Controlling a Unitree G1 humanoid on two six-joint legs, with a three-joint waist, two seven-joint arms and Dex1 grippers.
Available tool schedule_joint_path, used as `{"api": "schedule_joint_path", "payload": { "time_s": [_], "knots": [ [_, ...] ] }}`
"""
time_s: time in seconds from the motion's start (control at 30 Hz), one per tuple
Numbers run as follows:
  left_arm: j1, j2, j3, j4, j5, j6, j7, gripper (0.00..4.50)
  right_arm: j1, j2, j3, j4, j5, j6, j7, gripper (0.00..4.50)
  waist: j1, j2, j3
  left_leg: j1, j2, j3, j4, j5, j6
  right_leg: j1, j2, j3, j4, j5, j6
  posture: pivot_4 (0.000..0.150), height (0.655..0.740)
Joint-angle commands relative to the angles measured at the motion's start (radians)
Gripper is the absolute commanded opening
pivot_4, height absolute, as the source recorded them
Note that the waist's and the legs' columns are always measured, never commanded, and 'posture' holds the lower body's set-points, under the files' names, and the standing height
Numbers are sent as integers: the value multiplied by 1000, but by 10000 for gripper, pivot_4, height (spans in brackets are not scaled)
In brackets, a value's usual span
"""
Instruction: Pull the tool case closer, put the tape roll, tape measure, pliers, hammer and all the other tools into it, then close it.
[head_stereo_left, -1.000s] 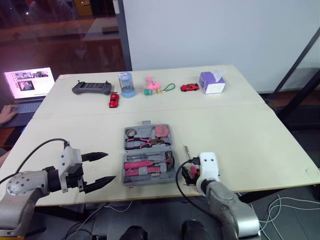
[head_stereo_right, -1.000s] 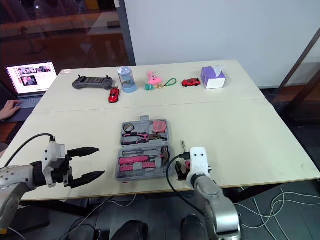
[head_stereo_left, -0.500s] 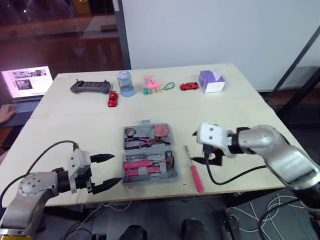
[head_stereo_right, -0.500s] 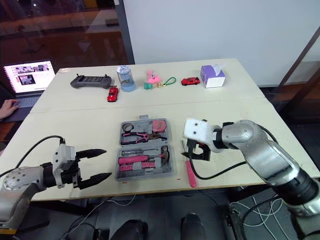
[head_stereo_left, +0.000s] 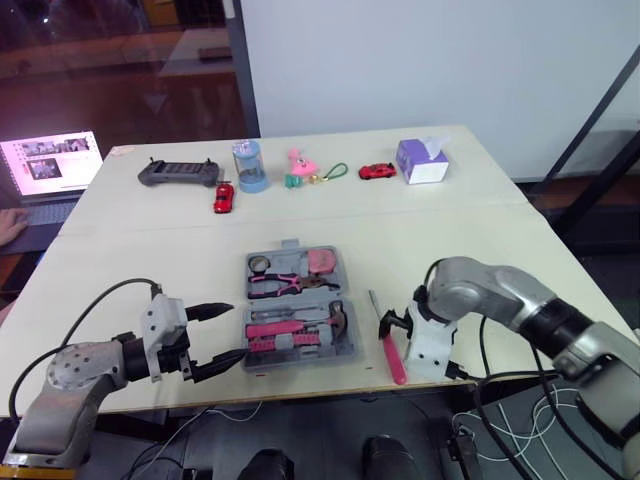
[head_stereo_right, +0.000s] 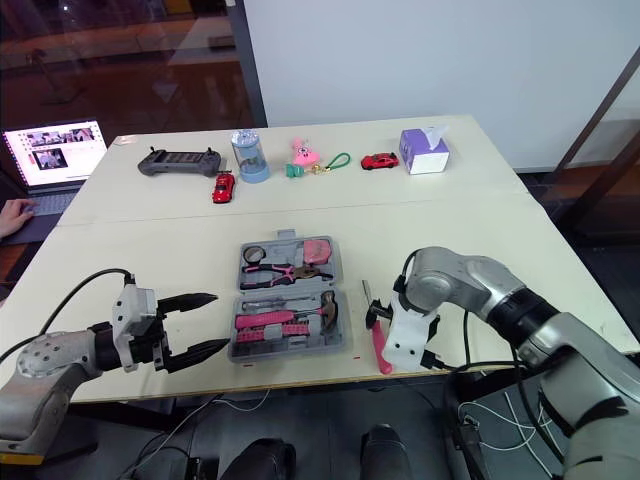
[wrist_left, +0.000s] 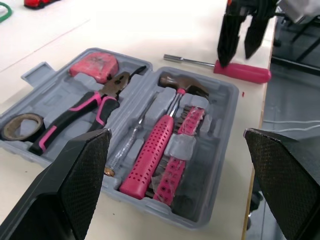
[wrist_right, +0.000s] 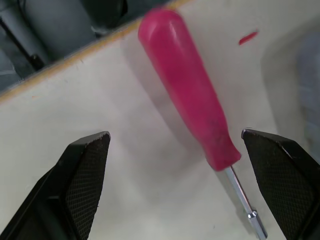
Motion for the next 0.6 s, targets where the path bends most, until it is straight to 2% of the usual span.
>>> {"api": "schedule_joint_path", "payload": {
  "time_s": [0.03, 0.27, 0.37, 0.5, 0.6],
  "knots": [
    [3, -3, 3, -33, -12, 4, 13, 45000, -27, 24, 4, 46, -72, -41, -13, 44620, 0, 0, 0, 0, 0, 0, 0, 0, 0, 0, 0, 0, 0, 0, 0, 1500, 7400],
    [-8, -15, -4, -38, -10, 17, 35, 45000, -2, 83, 34, 101, -158, -52, -23, 44620, 1, -4, -3, 3, 0, -1, 0, 0, 0, 3, 1, 0, 0, 0, 0, 1500, 7400],
    [-10, -18, -4, -38, -9, 20, 40, 45000, -8, 101, 40, 128, -207, -70, -53, 36124, -2, -12, -8, 5, 0, -1, 0, 0, 0, 5, 1, 0, 0, 0, 0, 1500, 7400],
    [-8, -19, 0, -42, -9, 24, 47, 45000, -12, 141, 42, 153, -225, -64, -62, 16620, -5, -21, -13, 9, 1, -1, 0, 0, 0, 8, 1, 0, 0, 0, -1, 1500, 7400],
    [-5, -17, 4, -40, -9, 22, 48, 45000, -19, 164, 37, 168, -241, -63, -78, 4199, -5, -22, -13, 13, 2, -1, -2, -2, 3, 11, 3, 0, 0, 1, -2, 1500, 7400]
  ]
}}
